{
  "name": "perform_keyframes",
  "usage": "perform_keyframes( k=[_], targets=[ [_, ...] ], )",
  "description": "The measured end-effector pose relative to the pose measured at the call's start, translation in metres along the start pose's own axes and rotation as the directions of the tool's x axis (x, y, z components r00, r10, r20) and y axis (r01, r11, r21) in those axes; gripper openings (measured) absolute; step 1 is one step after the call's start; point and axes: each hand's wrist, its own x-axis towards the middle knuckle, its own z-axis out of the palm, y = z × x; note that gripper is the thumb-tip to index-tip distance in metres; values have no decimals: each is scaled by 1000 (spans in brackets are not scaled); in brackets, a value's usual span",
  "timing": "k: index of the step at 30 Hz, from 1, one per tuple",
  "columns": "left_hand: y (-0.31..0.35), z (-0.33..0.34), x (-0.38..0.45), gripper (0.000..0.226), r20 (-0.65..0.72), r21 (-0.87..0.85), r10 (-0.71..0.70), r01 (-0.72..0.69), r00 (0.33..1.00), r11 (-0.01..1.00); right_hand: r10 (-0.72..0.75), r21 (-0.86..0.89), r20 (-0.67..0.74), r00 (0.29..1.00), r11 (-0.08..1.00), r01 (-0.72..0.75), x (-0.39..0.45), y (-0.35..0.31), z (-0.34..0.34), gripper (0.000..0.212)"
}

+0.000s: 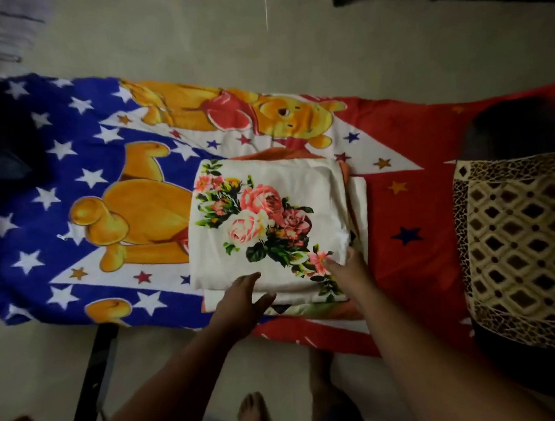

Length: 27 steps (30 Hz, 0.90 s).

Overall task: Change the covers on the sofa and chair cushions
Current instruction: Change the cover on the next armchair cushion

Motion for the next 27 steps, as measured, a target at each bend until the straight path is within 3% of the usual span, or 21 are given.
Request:
perform_keyframes(
  k=[7,11,16,21,25,27],
  targets=[
    [0,26,60,81,40,190,32,-39,999,981,211,58,-38,977,976,-209,49,-7,26,108],
    [13,28,68,92,31,297,62,-69,998,952,143,71,-110,984,988,-136,43,-14,44,60],
    [60,9,44,110,-23,280,190,-176,982,944,-17,383,85,996,924,-17,-9,-43,47,30],
    [112,-43,-3,71,-221,289,263,-195,939,937,-151,576,136,979,816,46,-67,-92,21,10],
    [139,-102,-45,50,-364,11,174,-182,915,983,-277,551,98,956,815,179,-116,-133,-20,13],
    [153,-130,-59,42,-380,-143,178,-248,908,958,-358,465,54,932,835,294,-139,-146,-35,28]
  ],
)
